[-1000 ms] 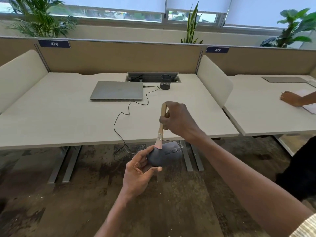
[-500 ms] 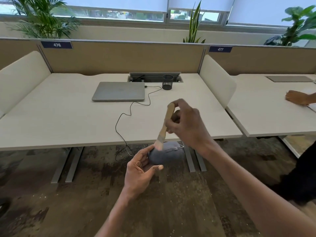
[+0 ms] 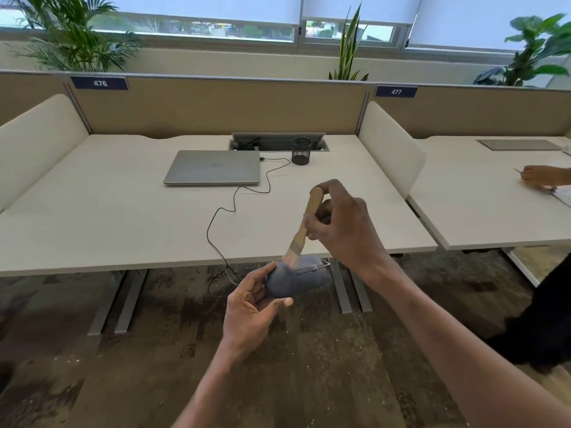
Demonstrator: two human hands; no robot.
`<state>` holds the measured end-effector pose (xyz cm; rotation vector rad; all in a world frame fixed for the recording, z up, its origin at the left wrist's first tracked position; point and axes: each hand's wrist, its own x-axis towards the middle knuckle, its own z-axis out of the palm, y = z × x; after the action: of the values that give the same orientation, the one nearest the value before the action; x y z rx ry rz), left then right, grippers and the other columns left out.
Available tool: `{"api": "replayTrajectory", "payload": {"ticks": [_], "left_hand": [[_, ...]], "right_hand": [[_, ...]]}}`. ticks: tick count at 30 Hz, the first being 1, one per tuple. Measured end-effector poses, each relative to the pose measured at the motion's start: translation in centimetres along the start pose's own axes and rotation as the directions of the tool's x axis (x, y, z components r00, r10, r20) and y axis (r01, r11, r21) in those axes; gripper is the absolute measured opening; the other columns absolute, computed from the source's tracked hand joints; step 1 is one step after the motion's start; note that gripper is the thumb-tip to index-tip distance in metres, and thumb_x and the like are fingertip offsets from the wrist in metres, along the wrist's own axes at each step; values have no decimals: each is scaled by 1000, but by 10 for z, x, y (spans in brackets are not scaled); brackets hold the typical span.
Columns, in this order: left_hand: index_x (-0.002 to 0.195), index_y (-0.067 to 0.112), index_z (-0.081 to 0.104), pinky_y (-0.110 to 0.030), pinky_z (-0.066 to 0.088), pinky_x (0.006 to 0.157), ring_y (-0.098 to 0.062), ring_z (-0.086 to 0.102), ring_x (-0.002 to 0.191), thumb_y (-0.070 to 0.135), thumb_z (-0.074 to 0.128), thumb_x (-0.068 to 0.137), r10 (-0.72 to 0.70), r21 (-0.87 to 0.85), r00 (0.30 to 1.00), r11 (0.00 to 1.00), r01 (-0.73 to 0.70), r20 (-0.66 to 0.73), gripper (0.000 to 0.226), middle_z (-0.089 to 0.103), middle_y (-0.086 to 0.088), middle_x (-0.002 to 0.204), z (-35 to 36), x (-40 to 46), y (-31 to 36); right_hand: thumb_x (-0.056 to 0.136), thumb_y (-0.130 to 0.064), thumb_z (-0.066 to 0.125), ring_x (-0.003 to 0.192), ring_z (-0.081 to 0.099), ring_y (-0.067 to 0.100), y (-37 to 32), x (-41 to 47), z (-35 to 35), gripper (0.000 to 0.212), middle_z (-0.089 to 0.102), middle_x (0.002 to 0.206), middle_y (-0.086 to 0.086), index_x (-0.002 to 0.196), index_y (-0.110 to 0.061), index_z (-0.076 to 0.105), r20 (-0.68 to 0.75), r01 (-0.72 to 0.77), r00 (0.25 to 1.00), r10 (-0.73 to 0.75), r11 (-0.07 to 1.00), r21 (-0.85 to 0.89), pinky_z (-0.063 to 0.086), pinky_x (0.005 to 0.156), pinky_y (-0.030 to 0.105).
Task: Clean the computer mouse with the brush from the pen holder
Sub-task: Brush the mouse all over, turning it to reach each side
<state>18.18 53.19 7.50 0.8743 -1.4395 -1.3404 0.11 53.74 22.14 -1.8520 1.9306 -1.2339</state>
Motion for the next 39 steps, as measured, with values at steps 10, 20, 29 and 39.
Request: {"api": "replayTrajectory", "payload": {"ticks": [10,20,29,39], "left_hand": [[125,19,58,-19,54,91,-9,66,117,3,81,67,-11,-10,1000,1000,11,-19,65,68,6,122,-2,-2,4],[128,14,56,-18,54,92,-9,66,116,6,80,67,6,-6,1000,1000,-6,-24,66,64,-3,127,-4,-3,7],[127,19,57,-19,54,92,-9,66,116,6,81,67,6,10,1000,1000,-6,-19,65,64,-4,128,-4,-5,8],[123,24,58,-15,53,90,-4,65,114,7,80,66,4,11,1000,1000,-4,-9,64,65,2,125,-2,-14,16]], "right_hand": [[91,-9,70,71,73,22,28,4,-10,33,72,89,11,119,-9,53,-49,-63,997,56,987,-148,63,67,38],[91,-9,71,75,73,23,37,3,-23,35,72,95,11,120,-11,53,-61,-91,995,83,986,-138,64,72,31],[92,-10,71,75,73,18,41,-6,-27,34,74,96,10,121,-11,53,-84,-73,994,65,993,-97,62,72,23],[93,-7,68,77,75,23,39,-2,-29,33,73,97,12,122,-9,53,-109,-81,991,76,996,-35,64,72,32]]}}
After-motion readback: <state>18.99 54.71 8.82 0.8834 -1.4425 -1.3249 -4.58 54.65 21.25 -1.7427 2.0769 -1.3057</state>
